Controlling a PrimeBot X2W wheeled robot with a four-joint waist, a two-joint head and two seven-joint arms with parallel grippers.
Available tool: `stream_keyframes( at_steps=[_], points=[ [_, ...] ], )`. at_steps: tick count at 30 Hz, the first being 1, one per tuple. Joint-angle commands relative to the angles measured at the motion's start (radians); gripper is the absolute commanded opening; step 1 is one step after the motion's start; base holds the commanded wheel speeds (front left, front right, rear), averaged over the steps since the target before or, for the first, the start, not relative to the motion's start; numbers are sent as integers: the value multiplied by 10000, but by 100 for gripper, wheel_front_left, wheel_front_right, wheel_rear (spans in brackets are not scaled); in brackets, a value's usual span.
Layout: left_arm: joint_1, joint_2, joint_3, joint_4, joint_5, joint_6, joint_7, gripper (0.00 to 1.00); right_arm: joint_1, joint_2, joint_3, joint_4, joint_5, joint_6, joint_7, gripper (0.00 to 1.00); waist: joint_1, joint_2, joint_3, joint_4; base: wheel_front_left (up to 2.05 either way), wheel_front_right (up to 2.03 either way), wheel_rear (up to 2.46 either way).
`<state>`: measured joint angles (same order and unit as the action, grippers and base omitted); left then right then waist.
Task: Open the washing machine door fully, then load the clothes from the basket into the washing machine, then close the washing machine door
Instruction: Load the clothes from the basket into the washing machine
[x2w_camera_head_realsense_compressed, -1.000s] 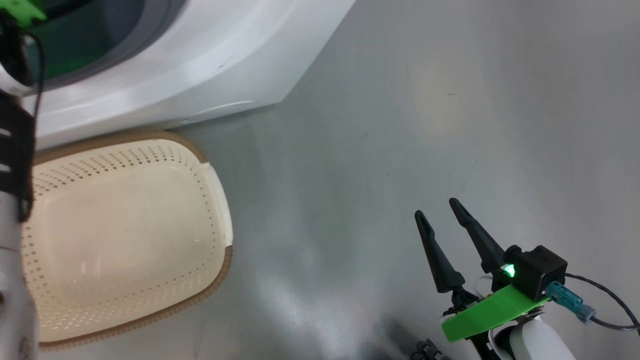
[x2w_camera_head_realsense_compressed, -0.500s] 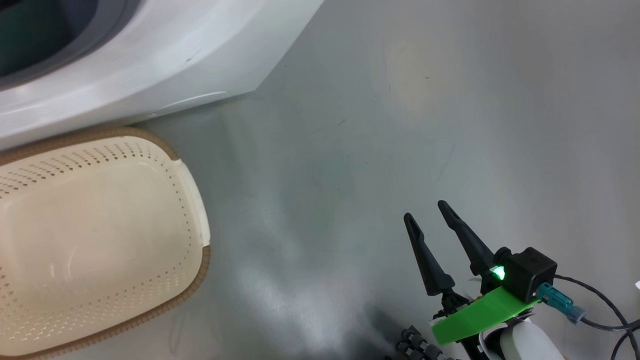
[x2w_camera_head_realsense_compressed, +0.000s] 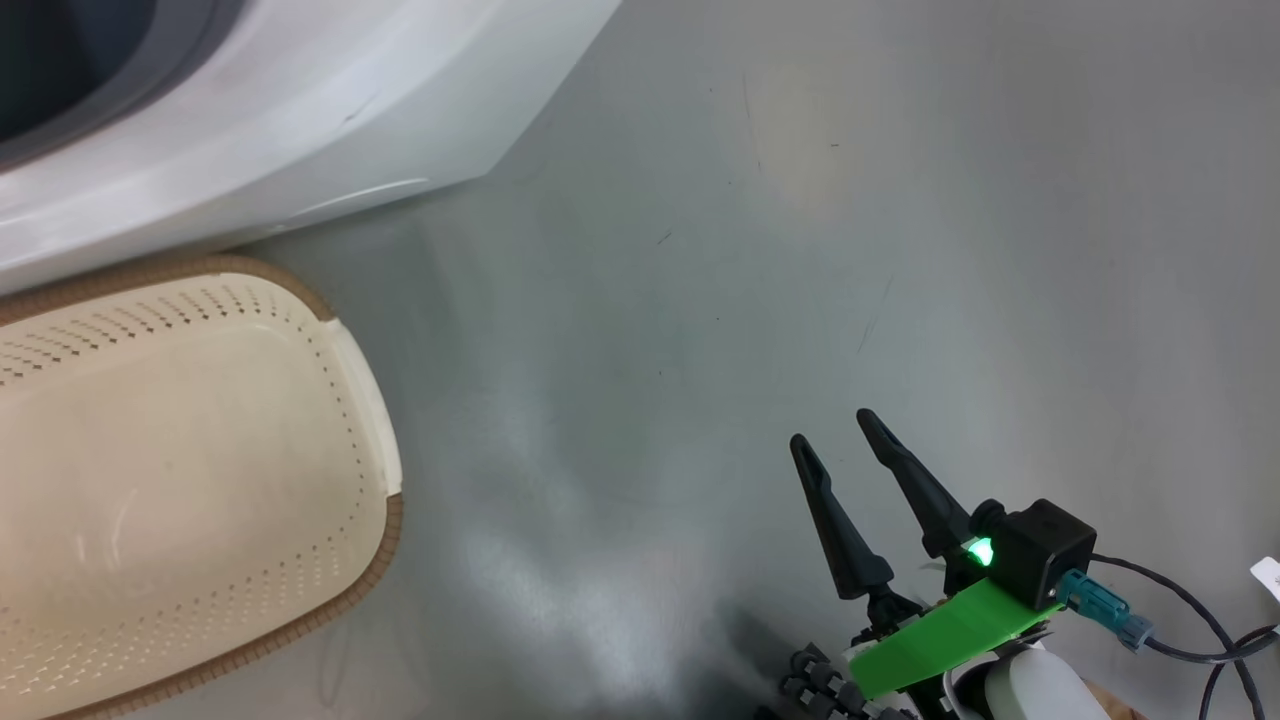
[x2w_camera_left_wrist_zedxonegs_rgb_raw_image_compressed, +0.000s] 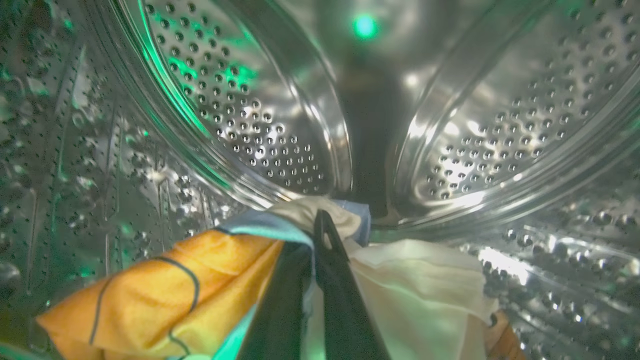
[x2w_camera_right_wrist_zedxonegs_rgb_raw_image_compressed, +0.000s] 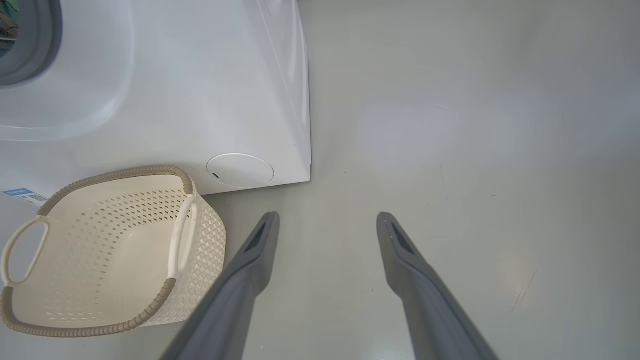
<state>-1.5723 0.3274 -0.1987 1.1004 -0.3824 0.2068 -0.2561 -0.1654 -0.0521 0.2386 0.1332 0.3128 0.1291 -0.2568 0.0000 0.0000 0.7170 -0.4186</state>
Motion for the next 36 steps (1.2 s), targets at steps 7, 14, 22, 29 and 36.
stream_keyframes(
  at_steps=[7,14,22,29,36],
  points=[
    [-48,107,-344,798,173,134,695,100,263,-27,-2,-40,121,16,-49,100,0,0,-191,131,0,0,0],
    [228,-287,-376,1196,77,540,403,100,238,-87,-179,-8,25,16,-49,100,0,0,-617,493,0,0,0],
    [1187,-814,-97,1229,-253,1045,12,100,245,-158,-195,57,0,16,-49,100,0,0,-1423,828,0,0,0],
    [2227,-1159,185,711,-429,1362,-50,100,371,-177,-368,158,-17,16,-49,100,0,0,-2135,1124,0,0,0],
    [3942,-1705,609,-224,-649,1153,-54,100,537,-222,-594,258,-40,16,-49,100,0,0,-3088,1538,0,0,0]
  ],
)
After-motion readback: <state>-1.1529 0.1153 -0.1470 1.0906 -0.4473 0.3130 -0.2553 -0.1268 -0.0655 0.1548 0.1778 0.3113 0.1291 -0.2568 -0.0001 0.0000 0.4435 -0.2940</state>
